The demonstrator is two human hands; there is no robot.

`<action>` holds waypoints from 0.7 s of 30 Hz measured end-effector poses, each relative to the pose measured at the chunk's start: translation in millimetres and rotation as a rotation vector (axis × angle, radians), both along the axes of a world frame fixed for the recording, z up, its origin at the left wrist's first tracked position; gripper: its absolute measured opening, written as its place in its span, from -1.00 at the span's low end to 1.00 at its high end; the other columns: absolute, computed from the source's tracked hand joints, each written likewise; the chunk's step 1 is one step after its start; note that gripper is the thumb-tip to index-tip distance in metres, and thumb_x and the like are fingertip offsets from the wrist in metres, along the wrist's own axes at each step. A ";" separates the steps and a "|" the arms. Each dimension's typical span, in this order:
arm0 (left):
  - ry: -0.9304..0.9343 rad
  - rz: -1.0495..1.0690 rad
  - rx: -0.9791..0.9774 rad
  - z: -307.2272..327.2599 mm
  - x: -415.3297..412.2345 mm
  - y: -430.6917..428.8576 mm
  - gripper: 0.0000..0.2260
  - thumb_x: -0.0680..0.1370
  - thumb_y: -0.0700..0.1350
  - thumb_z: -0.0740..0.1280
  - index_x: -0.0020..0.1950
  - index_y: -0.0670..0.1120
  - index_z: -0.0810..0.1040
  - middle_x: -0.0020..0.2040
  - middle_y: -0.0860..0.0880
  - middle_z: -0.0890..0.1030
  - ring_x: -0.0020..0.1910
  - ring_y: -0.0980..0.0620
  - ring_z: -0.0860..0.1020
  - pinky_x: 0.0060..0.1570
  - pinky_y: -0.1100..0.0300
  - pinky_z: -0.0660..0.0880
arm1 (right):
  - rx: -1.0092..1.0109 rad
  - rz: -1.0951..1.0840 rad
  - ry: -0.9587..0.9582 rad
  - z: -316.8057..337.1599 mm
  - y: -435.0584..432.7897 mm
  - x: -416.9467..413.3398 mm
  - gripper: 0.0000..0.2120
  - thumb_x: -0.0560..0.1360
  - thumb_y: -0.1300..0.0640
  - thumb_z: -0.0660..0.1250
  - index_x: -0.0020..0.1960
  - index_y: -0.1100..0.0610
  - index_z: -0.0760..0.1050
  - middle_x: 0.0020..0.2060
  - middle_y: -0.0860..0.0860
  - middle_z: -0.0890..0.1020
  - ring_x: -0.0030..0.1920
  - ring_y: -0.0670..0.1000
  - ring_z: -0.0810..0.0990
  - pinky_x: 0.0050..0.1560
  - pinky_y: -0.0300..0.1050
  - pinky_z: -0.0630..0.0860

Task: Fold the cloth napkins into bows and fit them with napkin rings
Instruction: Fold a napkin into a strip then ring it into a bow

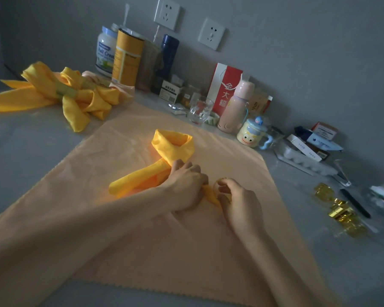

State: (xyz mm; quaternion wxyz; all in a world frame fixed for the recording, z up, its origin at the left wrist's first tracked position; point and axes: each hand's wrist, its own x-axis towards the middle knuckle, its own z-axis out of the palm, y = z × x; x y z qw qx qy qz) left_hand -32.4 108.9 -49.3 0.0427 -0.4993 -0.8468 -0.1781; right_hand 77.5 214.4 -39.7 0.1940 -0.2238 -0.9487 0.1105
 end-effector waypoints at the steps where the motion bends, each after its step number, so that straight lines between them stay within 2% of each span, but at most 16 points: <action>1: -0.012 0.002 0.031 -1.5 -0.9 -0.1 -0.72 0.61 -0.04 0.11 0.30 0.04 0.44 0.18 -0.02 0.43 0.25 -0.04 0.31 0.29 0.05 0.06 | 0.008 -0.011 -0.015 0.1 -1.0 -1.0 -0.77 0.53 0.17 0.26 0.17 -0.01 0.51 0.03 -0.04 0.65 0.07 0.06 0.58 0.01 -0.11 0.47; 4: -0.043 0.001 0.119 -7.8 -3.2 -1.7 -0.75 0.60 -0.02 0.14 0.25 0.04 0.46 0.15 -0.01 0.41 0.22 -0.03 0.30 0.26 0.12 0.05 | 0.081 -0.015 -0.146 -1.0 -4.8 -1.7 -0.74 0.55 0.20 0.17 0.13 -0.02 0.54 -0.02 0.00 0.65 0.01 0.10 0.57 -0.11 -0.13 0.41; 6: -0.048 -0.004 0.153 -10.4 -4.0 -2.3 -0.75 0.60 -0.03 0.15 0.24 0.04 0.47 0.15 -0.01 0.40 0.22 -0.03 0.29 0.25 0.13 0.03 | 0.058 -0.020 -0.188 -1.8 -5.1 -2.2 -0.67 0.52 0.26 0.15 0.13 -0.03 0.56 -0.02 0.00 0.65 0.02 0.10 0.57 -0.08 -0.13 0.41; 10: -0.044 0.003 0.169 -11.3 -3.1 -2.4 -0.75 0.61 -0.04 0.14 0.25 0.04 0.45 0.16 -0.01 0.41 0.22 -0.02 0.30 0.24 0.15 0.02 | -0.075 -0.034 -0.051 -4.2 -0.8 -3.0 -0.66 0.49 0.32 0.15 0.11 0.02 0.56 0.01 -0.02 0.65 0.07 0.08 0.57 0.05 -0.11 0.47; 13: -0.047 0.004 0.176 -11.8 -3.3 -2.0 -0.75 0.61 -0.06 0.13 0.26 0.04 0.45 0.15 -0.01 0.42 0.22 -0.02 0.31 0.26 0.12 0.04 | -0.240 -0.023 0.078 -3.2 4.6 -0.8 -0.63 0.52 0.34 0.13 0.21 0.11 0.55 -0.02 0.03 0.67 -0.02 0.05 0.61 0.08 -0.06 0.53; 14: -0.044 0.002 0.179 -11.6 -3.6 -2.3 -0.74 0.61 -0.07 0.12 0.27 0.03 0.45 0.15 0.00 0.43 0.22 -0.02 0.31 0.25 0.13 0.03 | -0.293 -0.019 0.103 -1.5 6.2 0.6 -0.66 0.53 0.32 0.14 0.20 0.13 0.56 -0.03 0.06 0.68 -0.13 0.00 0.61 -0.02 -0.09 0.56; 15: -0.039 -0.002 0.185 -11.5 -4.1 -2.2 -0.74 0.61 -0.08 0.12 0.26 0.03 0.45 0.15 0.00 0.43 0.22 -0.01 0.30 0.24 0.14 0.02 | -0.333 -0.007 0.119 0.4 7.2 2.4 -0.71 0.54 0.28 0.15 0.14 0.16 0.59 -0.07 0.10 0.68 -0.31 -0.06 0.57 -0.23 -0.14 0.57; 16: -0.034 -0.008 0.191 -11.3 -4.0 -2.3 -0.75 0.61 -0.08 0.12 0.26 0.03 0.46 0.15 0.00 0.44 0.22 0.00 0.30 0.23 0.14 0.01 | -0.362 0.009 0.125 1.9 7.8 4.1 -0.75 0.55 0.25 0.16 0.05 0.20 0.61 -0.16 0.15 0.67 -0.47 -0.09 0.48 -0.45 -0.20 0.48; 17: -0.031 -0.013 0.199 -11.1 -3.6 -2.5 -0.75 0.61 -0.08 0.13 0.26 0.03 0.46 0.15 0.01 0.44 0.23 0.00 0.30 0.22 0.14 0.00 | -0.373 0.031 0.126 2.6 8.0 5.1 -0.76 0.55 0.24 0.16 -0.03 0.24 0.60 -0.23 0.20 0.65 -0.57 -0.08 0.41 -0.57 -0.24 0.36; 19: -0.035 -0.026 0.237 -10.6 -3.1 -2.9 -0.76 0.61 -0.08 0.14 0.24 0.03 0.47 0.13 0.01 0.44 0.22 0.02 0.29 0.24 0.13 0.01 | -0.377 0.077 0.111 2.6 7.1 4.3 -0.77 0.55 0.24 0.17 -0.11 0.22 0.60 -0.30 0.16 0.64 -0.58 -0.01 0.45 -0.64 -0.26 0.27; 21: -0.058 -0.045 0.289 -9.9 -2.9 -4.0 -0.78 0.61 -0.07 0.17 0.22 0.02 0.49 0.12 0.01 0.45 0.21 0.03 0.30 0.25 0.13 0.02 | -0.377 0.115 0.081 1.7 3.7 1.7 -0.78 0.54 0.23 0.20 -0.14 0.14 0.62 -0.33 0.06 0.65 -0.50 -0.04 0.50 -0.59 -0.24 0.31</action>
